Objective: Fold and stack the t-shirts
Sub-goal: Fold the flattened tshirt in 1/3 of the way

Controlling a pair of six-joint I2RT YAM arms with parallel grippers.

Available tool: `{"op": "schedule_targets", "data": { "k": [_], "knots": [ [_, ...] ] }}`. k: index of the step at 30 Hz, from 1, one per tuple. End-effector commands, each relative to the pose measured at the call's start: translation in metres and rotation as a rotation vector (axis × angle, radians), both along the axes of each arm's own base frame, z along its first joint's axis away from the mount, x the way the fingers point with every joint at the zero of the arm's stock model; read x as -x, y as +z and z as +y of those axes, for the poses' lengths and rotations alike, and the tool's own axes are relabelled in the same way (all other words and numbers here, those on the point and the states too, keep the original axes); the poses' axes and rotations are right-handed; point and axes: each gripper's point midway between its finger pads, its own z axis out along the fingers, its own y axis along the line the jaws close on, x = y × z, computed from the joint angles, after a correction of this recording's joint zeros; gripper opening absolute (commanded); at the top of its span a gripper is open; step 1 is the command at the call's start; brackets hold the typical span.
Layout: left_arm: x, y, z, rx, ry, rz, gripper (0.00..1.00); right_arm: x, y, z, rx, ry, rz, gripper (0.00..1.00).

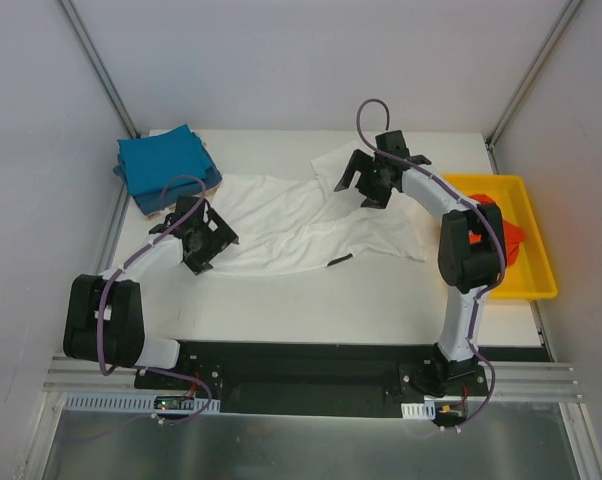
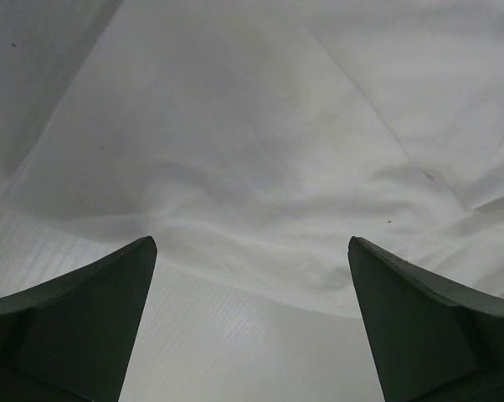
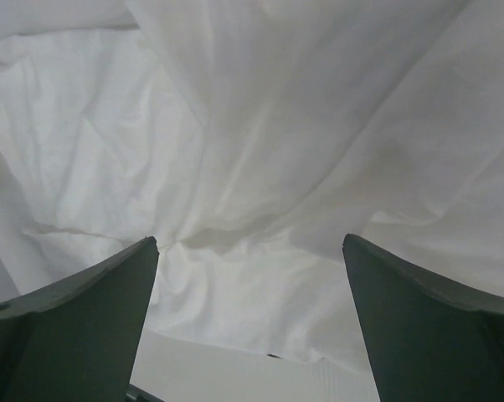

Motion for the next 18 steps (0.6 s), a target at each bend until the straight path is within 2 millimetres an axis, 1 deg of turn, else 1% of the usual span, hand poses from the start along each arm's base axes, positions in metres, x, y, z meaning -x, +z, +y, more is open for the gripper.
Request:
{"op": "schedule_targets", "data": {
  "k": [1, 3, 4, 5, 6, 7, 8, 10, 11, 14, 15, 17, 18],
  "knots": [
    [0.000, 0.007, 0.006, -0.040, -0.007, -0.019, 0.99, 0.032, 0.008, -0.032, 0.125, 0.031, 0.004, 0.96],
    [-0.004, 0.010, 0.006, -0.043, -0.017, -0.026, 0.99, 0.041, 0.000, -0.049, 0.165, 0.012, 0.030, 0.96],
    [-0.007, 0.011, 0.006, -0.046, -0.018, -0.030, 0.99, 0.051, -0.010, -0.056, 0.180, 0.011, 0.059, 0.96],
    [-0.012, 0.013, 0.005, -0.048, -0.024, -0.035, 0.99, 0.053, -0.008, -0.065, 0.183, -0.004, 0.057, 0.96],
    [-0.014, 0.014, 0.005, -0.050, -0.026, -0.035, 0.99, 0.056, -0.013, -0.071, 0.194, -0.011, 0.068, 0.96],
    [-0.016, 0.010, 0.005, -0.054, -0.030, -0.022, 0.99, 0.059, -0.015, -0.075, 0.200, -0.013, 0.072, 0.96],
    [-0.023, 0.012, 0.008, -0.077, -0.023, -0.032, 0.99, 0.062, -0.021, -0.083, 0.207, -0.021, 0.090, 0.96],
    [-0.030, 0.007, 0.009, -0.091, -0.031, -0.017, 0.99, 0.062, -0.025, -0.090, 0.211, -0.023, 0.098, 0.96],
    [-0.032, 0.006, 0.009, -0.090, -0.034, -0.012, 0.99, 0.059, -0.032, -0.095, 0.216, -0.029, 0.104, 0.96],
    [-0.036, -0.004, 0.007, -0.089, -0.040, 0.021, 0.99, 0.056, -0.043, -0.100, 0.191, -0.033, 0.139, 0.96],
    [-0.036, -0.007, 0.006, -0.088, -0.042, 0.029, 0.99, 0.060, -0.050, -0.099, 0.174, -0.034, 0.164, 0.96],
    [-0.031, -0.017, 0.007, -0.089, -0.045, 0.063, 0.99, 0.065, -0.057, -0.101, 0.168, -0.039, 0.178, 0.96],
    [-0.028, -0.021, 0.008, -0.093, -0.042, 0.075, 0.99, 0.078, -0.064, -0.104, 0.171, -0.042, 0.208, 0.96]
  ]
}}
